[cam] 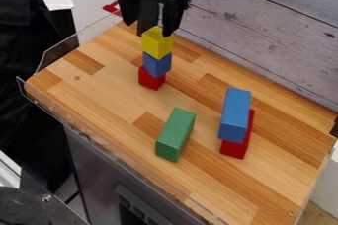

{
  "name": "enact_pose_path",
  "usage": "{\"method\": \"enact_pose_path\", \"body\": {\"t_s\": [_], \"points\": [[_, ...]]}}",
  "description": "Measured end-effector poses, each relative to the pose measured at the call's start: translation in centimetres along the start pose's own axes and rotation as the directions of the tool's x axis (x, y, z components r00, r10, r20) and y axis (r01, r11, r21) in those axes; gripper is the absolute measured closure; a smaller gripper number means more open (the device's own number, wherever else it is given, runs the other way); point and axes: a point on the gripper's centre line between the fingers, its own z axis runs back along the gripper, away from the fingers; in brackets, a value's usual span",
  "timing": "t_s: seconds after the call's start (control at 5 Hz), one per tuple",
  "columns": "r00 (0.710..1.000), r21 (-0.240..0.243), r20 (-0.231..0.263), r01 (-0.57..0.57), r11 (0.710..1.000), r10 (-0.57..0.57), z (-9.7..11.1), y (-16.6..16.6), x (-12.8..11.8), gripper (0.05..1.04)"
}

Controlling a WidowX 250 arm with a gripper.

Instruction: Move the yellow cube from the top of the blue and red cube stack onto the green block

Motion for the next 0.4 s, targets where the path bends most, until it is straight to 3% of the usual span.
{"method": "enact_pose_path", "body": {"t_s": [0.4], "points": [[0.998, -0.034, -0.062, 0.01, 0.999, -0.012, -2.1, -0.3, -0.1, 0.084]]}}
